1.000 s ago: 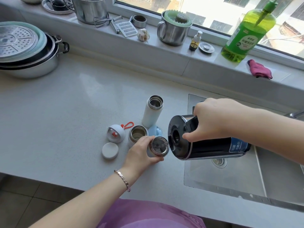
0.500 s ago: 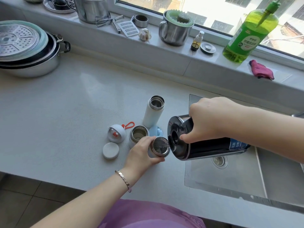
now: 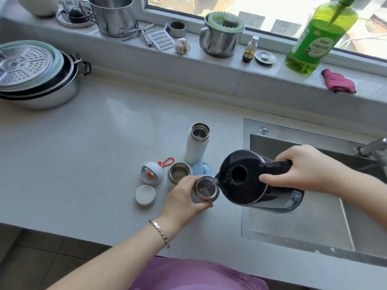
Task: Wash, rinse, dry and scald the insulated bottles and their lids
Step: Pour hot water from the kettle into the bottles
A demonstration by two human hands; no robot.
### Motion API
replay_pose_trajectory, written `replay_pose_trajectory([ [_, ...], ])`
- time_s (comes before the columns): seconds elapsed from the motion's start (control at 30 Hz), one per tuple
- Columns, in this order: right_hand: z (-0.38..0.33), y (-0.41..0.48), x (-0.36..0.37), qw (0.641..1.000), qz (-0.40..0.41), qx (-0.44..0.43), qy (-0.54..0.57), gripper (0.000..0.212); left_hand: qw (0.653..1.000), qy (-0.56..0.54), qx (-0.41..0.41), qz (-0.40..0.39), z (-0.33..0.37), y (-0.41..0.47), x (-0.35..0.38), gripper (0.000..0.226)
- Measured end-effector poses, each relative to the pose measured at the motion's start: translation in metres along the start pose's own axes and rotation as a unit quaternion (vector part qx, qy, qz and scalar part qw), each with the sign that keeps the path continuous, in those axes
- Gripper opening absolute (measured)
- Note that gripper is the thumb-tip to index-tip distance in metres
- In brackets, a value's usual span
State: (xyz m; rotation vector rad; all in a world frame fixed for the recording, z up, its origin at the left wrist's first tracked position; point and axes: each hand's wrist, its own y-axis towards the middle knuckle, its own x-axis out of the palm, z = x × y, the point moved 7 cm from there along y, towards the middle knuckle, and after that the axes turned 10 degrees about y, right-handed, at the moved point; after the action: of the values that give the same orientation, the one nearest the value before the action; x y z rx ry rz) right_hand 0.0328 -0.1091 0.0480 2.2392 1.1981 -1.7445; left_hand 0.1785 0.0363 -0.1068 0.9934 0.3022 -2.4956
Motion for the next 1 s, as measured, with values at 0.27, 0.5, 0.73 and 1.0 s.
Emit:
replay_pose_trajectory([
  [0.27, 0.072, 0.009, 0.018, 0.949, 0.039, 0.054, 0.309, 0.041, 0.992, 0.101, 0.044, -0.065, 0.014, 0.006, -0.008, 0.077],
  [0.5, 0.057, 0.076, 0.004, 0.883, 0.184, 0.066, 0.426, 0.042, 0.99, 0.135, -0.034, 0.01, -0.015, 0.057, -0.089, 0.032],
  [0.73, -0.03, 0.195, 0.002, 0.829, 0.158, 0.037, 0.535, 0.032, 0.965, 0.21, -0.131, -0.088, -0.082, 0.106, -0.117, 0.022],
  [1.0, -0.118, 0.294, 0.065, 0.837, 0.012, 0.024, 0.547, 0.032, 0.952, 0.22, -0.161, -0.139, -0.126, 0.135, -0.112, 0.025],
])
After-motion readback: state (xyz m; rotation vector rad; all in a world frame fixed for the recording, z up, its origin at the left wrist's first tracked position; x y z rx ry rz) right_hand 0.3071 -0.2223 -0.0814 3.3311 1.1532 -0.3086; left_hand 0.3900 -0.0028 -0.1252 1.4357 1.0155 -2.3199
